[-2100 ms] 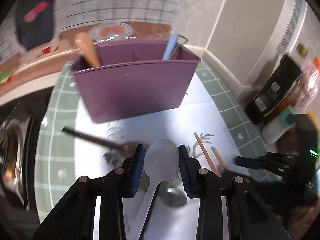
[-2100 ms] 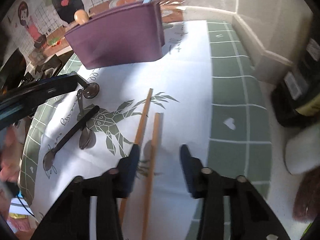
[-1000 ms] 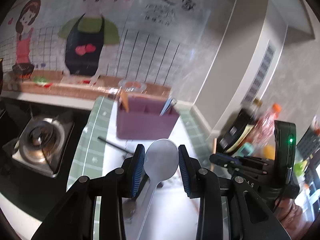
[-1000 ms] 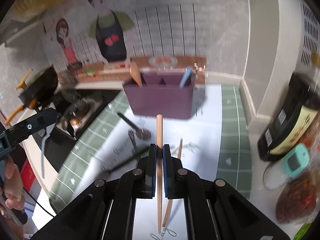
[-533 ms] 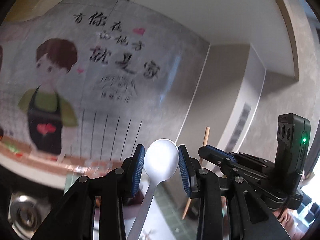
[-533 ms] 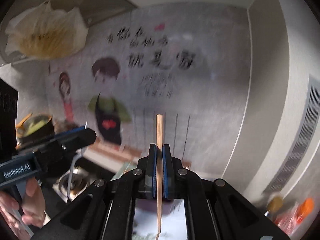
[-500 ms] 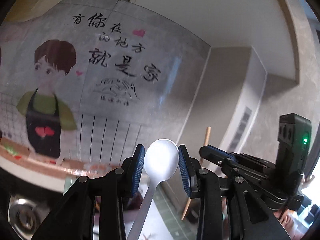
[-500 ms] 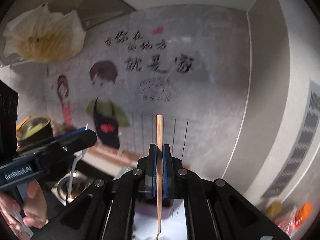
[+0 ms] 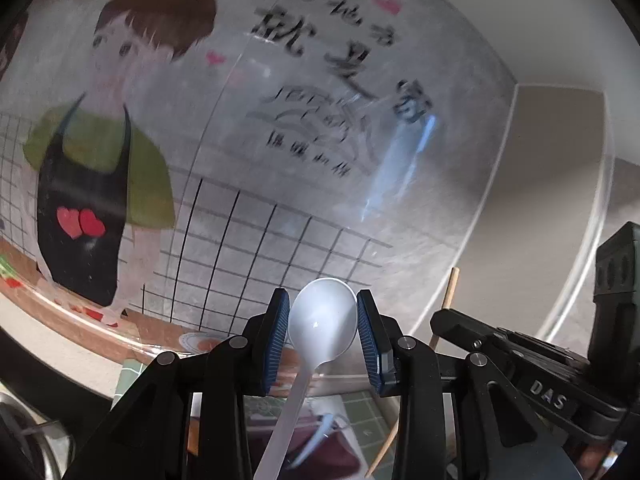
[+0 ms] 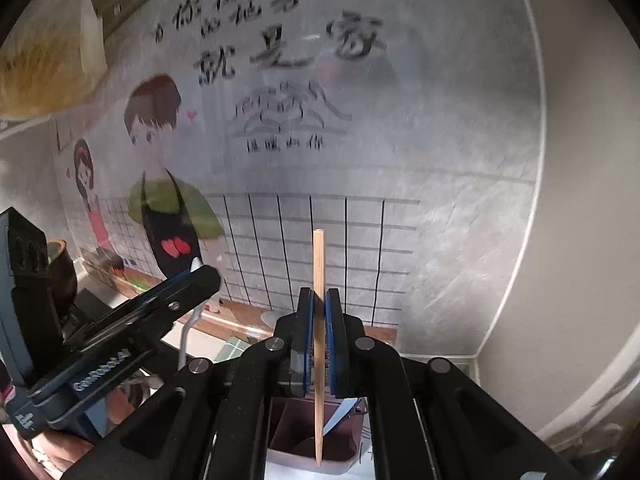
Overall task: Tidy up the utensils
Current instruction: 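Lift white spoon and chopstick over the purple caddy and open both tools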
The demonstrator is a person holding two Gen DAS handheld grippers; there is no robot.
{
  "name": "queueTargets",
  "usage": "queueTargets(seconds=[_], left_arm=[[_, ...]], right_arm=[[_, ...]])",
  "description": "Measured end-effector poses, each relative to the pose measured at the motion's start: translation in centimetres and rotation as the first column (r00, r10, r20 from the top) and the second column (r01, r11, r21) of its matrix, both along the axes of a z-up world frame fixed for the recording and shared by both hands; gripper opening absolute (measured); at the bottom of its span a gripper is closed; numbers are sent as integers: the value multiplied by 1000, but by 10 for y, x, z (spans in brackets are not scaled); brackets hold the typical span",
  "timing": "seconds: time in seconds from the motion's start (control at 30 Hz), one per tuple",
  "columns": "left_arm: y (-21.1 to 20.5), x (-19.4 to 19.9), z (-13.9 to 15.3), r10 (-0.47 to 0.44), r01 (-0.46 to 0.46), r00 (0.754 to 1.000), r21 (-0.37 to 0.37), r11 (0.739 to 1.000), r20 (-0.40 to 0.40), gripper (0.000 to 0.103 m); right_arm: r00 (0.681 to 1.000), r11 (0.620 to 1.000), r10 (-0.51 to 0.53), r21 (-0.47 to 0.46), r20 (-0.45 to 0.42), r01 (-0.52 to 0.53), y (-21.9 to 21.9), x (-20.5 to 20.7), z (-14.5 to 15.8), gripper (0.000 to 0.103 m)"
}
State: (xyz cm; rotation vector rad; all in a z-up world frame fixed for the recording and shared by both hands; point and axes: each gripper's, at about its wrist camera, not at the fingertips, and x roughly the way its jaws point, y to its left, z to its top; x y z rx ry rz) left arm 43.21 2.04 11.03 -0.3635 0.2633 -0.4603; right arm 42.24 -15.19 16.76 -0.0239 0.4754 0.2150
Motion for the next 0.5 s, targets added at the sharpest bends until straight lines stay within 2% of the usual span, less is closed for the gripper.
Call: queueTargets(seconds=[0.17,0.27,0.5], left_arm=[[-2,18,-32,42,-42,999,-27,999,20,35],[-11,31,-53,49,-50,998,16,999,27,35],[-15,46,-101,59,-52,996,92,994,-71,36]], right_arm=[[1000,1000,-2,-2,-16,2,1,17,-28,6],[999,1000,-7,-2,-40,6,1,28,-44,6],[992,1000,-11,-2,-128,11,0,42,-88,6]])
